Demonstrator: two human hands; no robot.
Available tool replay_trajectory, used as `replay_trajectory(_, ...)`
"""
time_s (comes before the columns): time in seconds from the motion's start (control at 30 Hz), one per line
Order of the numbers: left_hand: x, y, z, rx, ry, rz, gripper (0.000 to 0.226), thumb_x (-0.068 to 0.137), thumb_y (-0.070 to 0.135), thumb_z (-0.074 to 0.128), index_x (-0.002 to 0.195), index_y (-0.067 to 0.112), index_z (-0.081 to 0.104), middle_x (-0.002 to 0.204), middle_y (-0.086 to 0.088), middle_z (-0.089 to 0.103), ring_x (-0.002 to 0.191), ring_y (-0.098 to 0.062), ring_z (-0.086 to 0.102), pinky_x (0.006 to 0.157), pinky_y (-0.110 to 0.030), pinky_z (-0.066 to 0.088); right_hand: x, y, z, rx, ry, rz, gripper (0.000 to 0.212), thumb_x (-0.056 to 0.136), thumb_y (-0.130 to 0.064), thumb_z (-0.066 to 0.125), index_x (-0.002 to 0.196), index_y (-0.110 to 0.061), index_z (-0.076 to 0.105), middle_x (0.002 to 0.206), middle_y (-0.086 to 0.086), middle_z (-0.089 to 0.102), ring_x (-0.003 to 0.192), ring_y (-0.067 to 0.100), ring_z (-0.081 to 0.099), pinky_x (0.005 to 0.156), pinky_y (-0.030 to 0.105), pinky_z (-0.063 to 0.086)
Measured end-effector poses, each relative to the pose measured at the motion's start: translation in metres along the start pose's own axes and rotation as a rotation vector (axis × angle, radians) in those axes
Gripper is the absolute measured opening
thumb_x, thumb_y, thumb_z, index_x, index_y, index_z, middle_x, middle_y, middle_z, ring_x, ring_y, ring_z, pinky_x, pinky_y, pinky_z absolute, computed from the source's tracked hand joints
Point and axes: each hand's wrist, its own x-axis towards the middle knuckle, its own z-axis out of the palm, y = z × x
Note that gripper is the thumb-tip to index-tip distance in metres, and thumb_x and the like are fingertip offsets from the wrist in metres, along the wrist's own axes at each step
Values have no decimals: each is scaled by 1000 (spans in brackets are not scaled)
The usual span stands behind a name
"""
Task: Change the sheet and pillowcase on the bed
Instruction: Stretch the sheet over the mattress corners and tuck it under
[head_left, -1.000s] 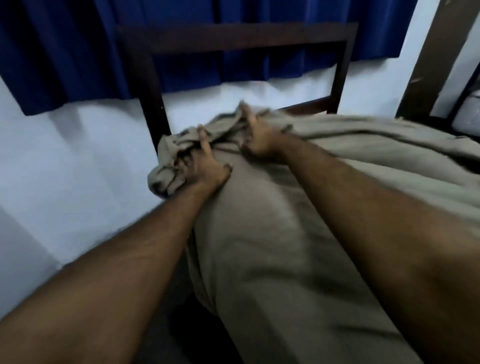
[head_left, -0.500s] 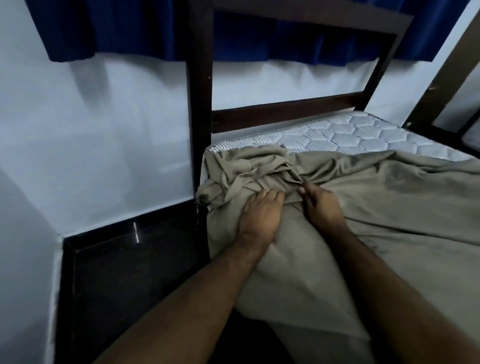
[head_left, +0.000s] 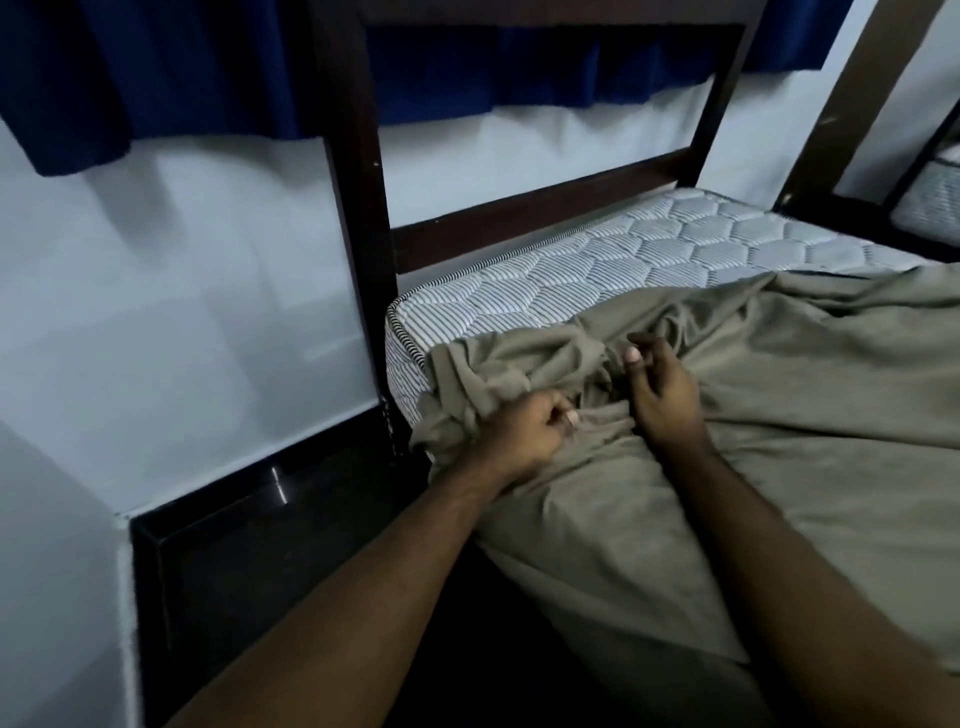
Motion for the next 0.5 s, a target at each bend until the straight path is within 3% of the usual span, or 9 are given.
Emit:
replay_trajectory(0.07, -7, 10, 11, -187, -173, -28, 9, 94, 28, 65, 93, 23, 57, 82, 0, 60, 77, -8, 58, 79, -37, 51, 3, 0, -3, -152, -102, -20, 54, 98, -47, 51, 146, -25, 41, 87, 4, 71, 86, 31, 69, 72, 40, 54)
replay_trajectory(0.17, -7, 32, -2, -122, -318, -23, 38, 95, 40, 62, 125, 17, 58, 106, -1, 69, 99, -15, 65, 91, -38, 54, 13, -9, -8, -453, -416, -87, 80, 96, -45, 56, 160, -34, 10, 101, 18, 72, 96, 41, 67, 78, 44, 51)
replay_trajectory(0.2, -3, 33, -10, -89, -282, -11, 32, 96, 44, 58, 121, 25, 63, 100, -3, 73, 90, -16, 68, 84, -39, 57, 19, -12, -10, -500, -515, -75, 79, 96, -49, 55, 159, -37, 9, 110, 17, 71, 104, 40, 65, 84, 43, 50)
replay_trajectory(0.23, 6, 45, -18, -39, -182, -14, 21, 97, 43, 56, 109, 30, 67, 84, -5, 74, 72, -16, 69, 70, -38, 59, 30, -11, -18, -497, -570, -28, 75, 96, -53, 54, 158, -37, 16, 118, 15, 70, 112, 37, 63, 90, 42, 50)
replay_trajectory(0.27, 6, 51, -31, 12, 26, -28, 17, 97, 41, 58, 98, 28, 69, 69, -4, 71, 58, -17, 66, 60, -37, 58, 33, -16, -19, -487, -631, -1, 69, 95, -57, 54, 156, -36, 28, 124, 11, 68, 118, 34, 61, 94, 40, 49)
replay_trajectory(0.33, 8, 51, -57, 272, 478, 78, 25, 89, 51, 66, 95, 27, 67, 72, 2, 67, 66, -18, 65, 62, -37, 56, 29, -24, -16, -519, -702, -17, 55, 95, -57, 55, 144, -33, 49, 127, 6, 68, 120, 29, 61, 93, 37, 49)
replay_trajectory(0.37, 14, 53, -68, 456, 492, 134, 42, 80, 65, 68, 104, 30, 66, 87, 3, 66, 82, -17, 64, 70, -37, 55, 27, -24, -15, -550, -650, -20, 46, 96, -54, 54, 136, -32, 56, 123, 5, 69, 116, 29, 62, 88, 37, 49)
replay_trajectory(0.43, 32, 52, -79, 606, 114, 79, 80, 63, 83, 68, 126, 34, 59, 116, 0, 58, 109, -19, 56, 88, -39, 51, 19, -23, -11, -555, -460, 0, 34, 97, -50, 52, 121, -30, 65, 112, 4, 72, 109, 30, 64, 79, 37, 50)
replay_trajectory(0.5, 36, 47, -75, 625, -194, -49, 82, 67, 78, 71, 134, 32, 57, 129, 0, 60, 118, -21, 57, 95, -37, 49, 19, -31, -13, -556, -298, 20, 32, 95, -47, 54, 119, -33, 69, 107, 4, 74, 105, 30, 66, 79, 38, 52)
